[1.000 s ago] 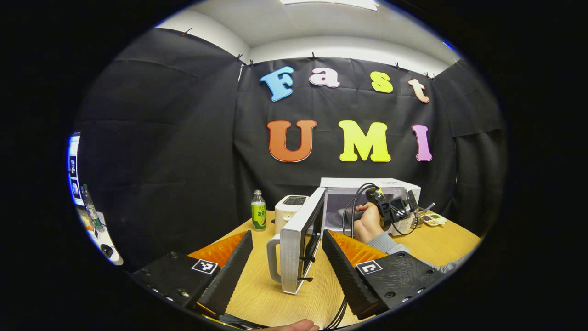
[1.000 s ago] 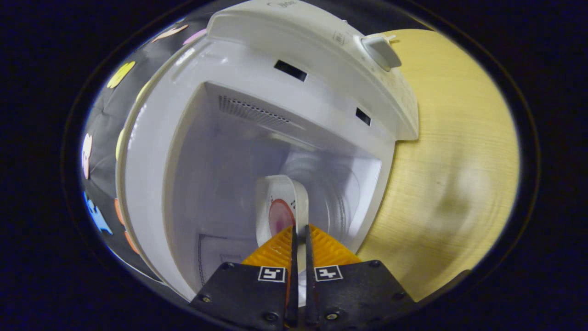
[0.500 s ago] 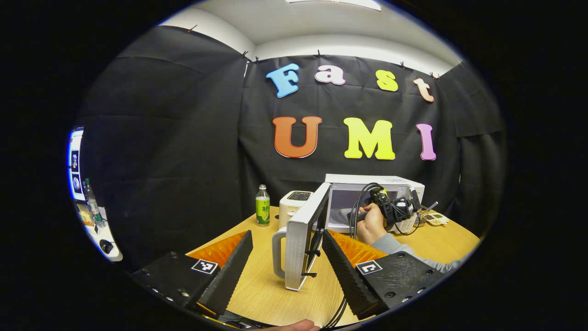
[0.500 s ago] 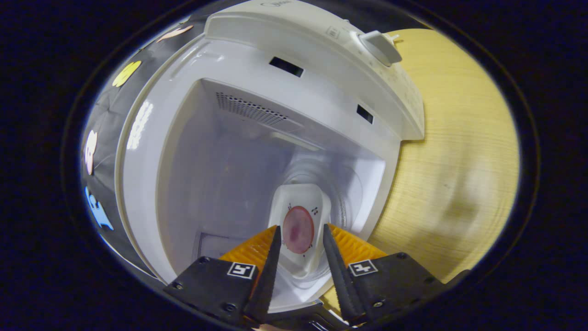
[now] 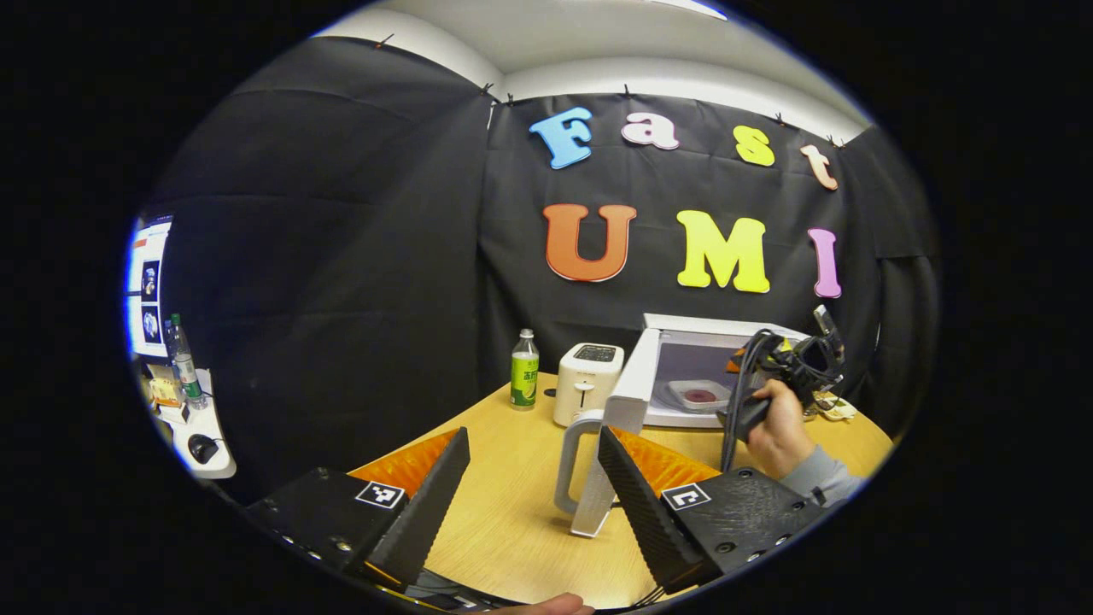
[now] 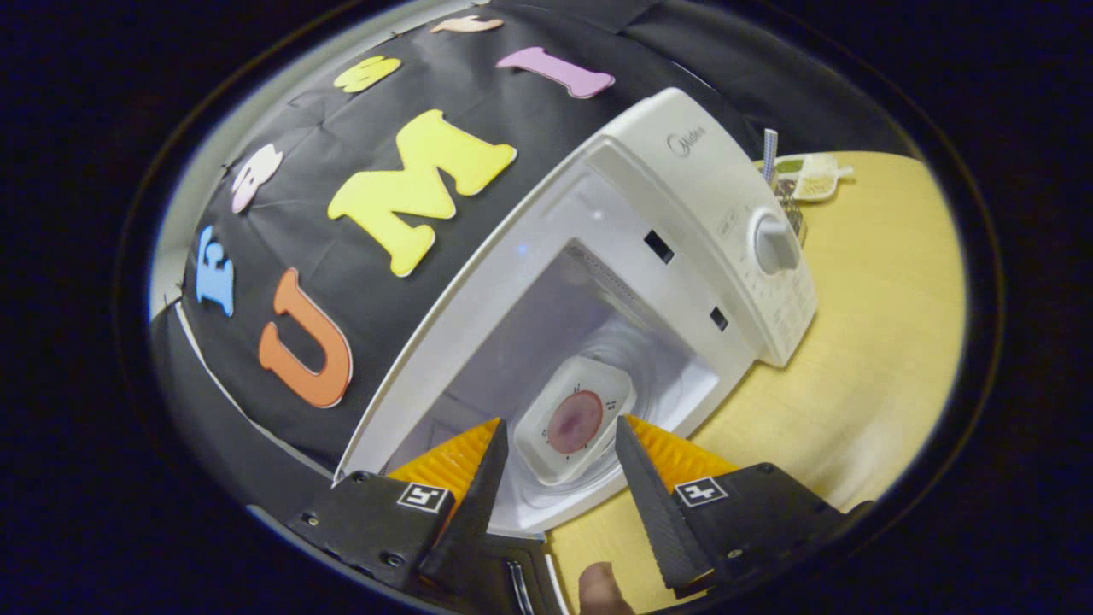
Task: Open the microwave oven with the left hand, put the food in, and close the microwave oven.
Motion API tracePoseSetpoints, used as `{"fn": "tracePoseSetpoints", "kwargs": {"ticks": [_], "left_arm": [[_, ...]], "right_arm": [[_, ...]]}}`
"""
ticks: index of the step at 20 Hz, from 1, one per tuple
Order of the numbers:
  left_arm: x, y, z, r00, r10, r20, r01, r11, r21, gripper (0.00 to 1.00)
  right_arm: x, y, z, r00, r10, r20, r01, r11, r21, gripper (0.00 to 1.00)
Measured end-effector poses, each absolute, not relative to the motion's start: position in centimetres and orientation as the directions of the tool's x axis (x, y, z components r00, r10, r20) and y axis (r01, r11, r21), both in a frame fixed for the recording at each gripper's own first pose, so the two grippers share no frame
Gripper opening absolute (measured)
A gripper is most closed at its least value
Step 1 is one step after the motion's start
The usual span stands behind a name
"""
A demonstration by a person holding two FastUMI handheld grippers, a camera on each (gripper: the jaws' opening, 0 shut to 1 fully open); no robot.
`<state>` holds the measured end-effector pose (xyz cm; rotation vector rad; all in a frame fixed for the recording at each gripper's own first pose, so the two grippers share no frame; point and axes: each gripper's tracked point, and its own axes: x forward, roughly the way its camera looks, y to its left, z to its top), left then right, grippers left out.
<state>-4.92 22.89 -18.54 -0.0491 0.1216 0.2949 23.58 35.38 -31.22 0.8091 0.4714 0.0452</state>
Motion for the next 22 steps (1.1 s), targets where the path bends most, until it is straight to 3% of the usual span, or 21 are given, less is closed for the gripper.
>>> {"fn": "tracePoseSetpoints", "kwargs": {"ticks": [1,2,4,5,6,7,8,13,14,15,16,17,18,19,20,21,22], "left_arm": [[-4.7,23.5,-19.0,0.946,0.294,-0.134,-0.300,0.954,-0.028,0.93],[-4.4,24.2,-19.4,0.943,0.302,-0.142,-0.308,0.951,-0.018,0.94],[-4.2,25.3,-20.2,0.936,0.315,-0.155,-0.316,0.949,0.016,0.94],[-3.9,25.7,-20.7,0.936,0.315,-0.160,-0.314,0.949,0.035,0.94],[-3.4,26.1,-21.1,0.933,0.319,-0.169,-0.315,0.948,0.049,0.93],[-2.9,26.4,-21.7,0.931,0.322,-0.174,-0.317,0.947,0.060,0.93],[-2.4,26.7,-21.9,0.931,0.324,-0.170,-0.317,0.946,0.068,0.93],[0.5,27.4,-23.0,0.936,0.320,-0.145,-0.313,0.947,0.067,0.94],[0.7,27.4,-23.2,0.936,0.322,-0.143,-0.317,0.947,0.059,0.94],[0.8,27.6,-23.1,0.934,0.327,-0.143,-0.322,0.945,0.055,0.82],[1.4,27.8,-23.2,0.934,0.328,-0.140,-0.324,0.945,0.045,0.92],[1.9,27.6,-23.3,0.940,0.310,-0.144,-0.309,0.951,0.032,0.85],[1.8,27.3,-23.5,0.942,0.299,-0.150,-0.299,0.954,0.023,0.59],[1.9,27.4,-23.6,0.943,0.297,-0.152,-0.296,0.955,0.030,0.50],[2.3,27.6,-23.7,0.941,0.300,-0.155,-0.297,0.954,0.041,0.27],[2.4,27.7,-23.8,0.937,0.314,-0.151,-0.311,0.950,0.042,0.18],[2.8,27.5,-23.8,0.939,0.309,-0.149,-0.309,0.951,0.024,0.00]], "right_arm": [[23.0,34.8,-30.7,0.901,0.222,-0.373,0.103,0.727,0.679,0.82],[22.3,34.2,-30.1,0.905,0.230,-0.358,0.062,0.761,0.646,0.70],[20.8,32.5,-28.8,0.914,0.236,-0.330,-0.012,0.829,0.559,0.71],[20.1,31.7,-28.1,0.919,0.235,-0.317,-0.041,0.856,0.515,0.77],[19.3,30.7,-26.9,0.925,0.243,-0.294,-0.078,0.875,0.477,0.96],[18.4,29.9,-25.9,0.930,0.250,-0.268,-0.110,0.888,0.447,1.00],[17.5,28.9,-24.8,0.935,0.254,-0.249,-0.133,0.900,0.416,0.89],[11.3,24.8,-19.1,0.933,0.315,-0.173,-0.272,0.933,0.234,0.90],[10.2,23.8,-18.2,0.935,0.319,-0.155,-0.288,0.938,0.194,1.00],[9.2,22.8,-17.1,0.939,0.317,-0.131,-0.295,0.942,0.159,0.90],[7.9,21.5,-15.9,0.943,0.315,-0.107,-0.300,0.944,0.135,0.91],[7.0,20.5,-15.2,0.946,0.310,-0.091,-0.299,0.947,0.121,0.91],[6.0,19.3,-14.6,0.948,0.307,-0.083,-0.297,0.948,0.114,0.91],[5.2,18.1,-14.1,0.950,0.302,-0.076,-0.293,0.950,0.112,0.91],[4.5,16.9,-13.7,0.953,0.291,-0.079,-0.281,0.953,0.113,0.91],[3.9,15.7,-13.2,0.956,0.283,-0.075,-0.274,0.955,0.112,0.91],[3.4,14.6,-12.9,0.958,0.276,-0.077,-0.268,0.958,0.102,0.91]]}}
